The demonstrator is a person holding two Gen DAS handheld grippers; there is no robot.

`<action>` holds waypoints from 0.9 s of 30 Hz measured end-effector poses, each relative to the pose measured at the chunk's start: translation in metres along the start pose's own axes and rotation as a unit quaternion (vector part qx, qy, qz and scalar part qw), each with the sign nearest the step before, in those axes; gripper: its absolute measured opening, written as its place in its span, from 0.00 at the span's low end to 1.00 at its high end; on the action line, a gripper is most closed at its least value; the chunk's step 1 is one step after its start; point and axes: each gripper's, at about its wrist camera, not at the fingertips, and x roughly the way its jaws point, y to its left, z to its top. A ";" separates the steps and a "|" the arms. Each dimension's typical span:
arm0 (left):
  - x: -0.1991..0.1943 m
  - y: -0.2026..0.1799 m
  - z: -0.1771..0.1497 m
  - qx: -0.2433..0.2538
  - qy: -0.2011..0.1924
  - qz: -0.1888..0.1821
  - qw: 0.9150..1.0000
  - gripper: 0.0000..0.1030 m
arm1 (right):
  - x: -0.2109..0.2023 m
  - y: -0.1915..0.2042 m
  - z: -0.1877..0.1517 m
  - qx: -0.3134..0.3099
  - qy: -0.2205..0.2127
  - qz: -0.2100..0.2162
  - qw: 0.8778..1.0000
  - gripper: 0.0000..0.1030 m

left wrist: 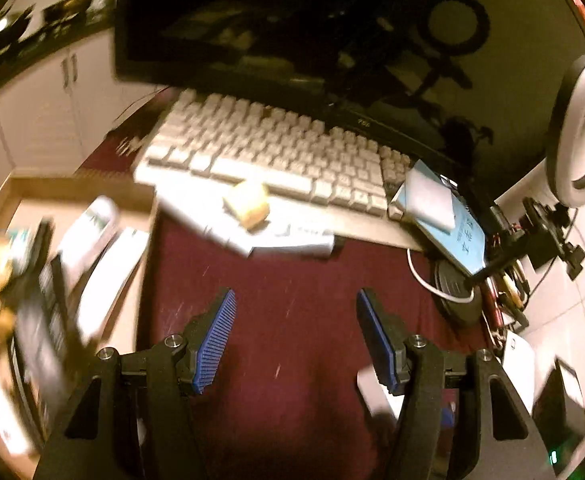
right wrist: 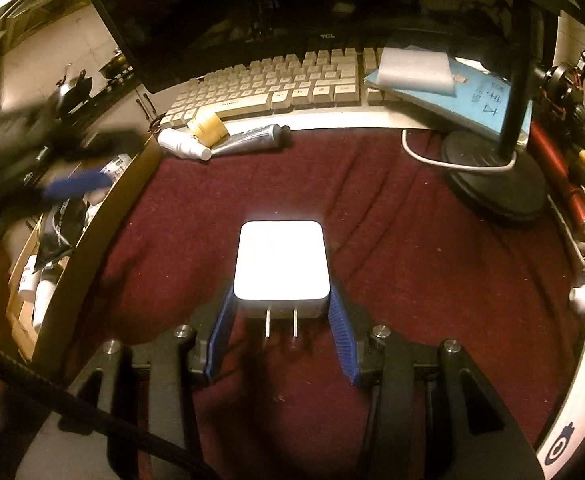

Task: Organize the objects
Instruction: 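Lift the white power adapter with the right gripper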

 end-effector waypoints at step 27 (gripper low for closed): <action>0.084 -0.058 -0.014 0.224 0.149 0.000 0.963 0.57 | -0.014 -0.033 -0.005 0.026 -0.011 0.046 0.999 0.42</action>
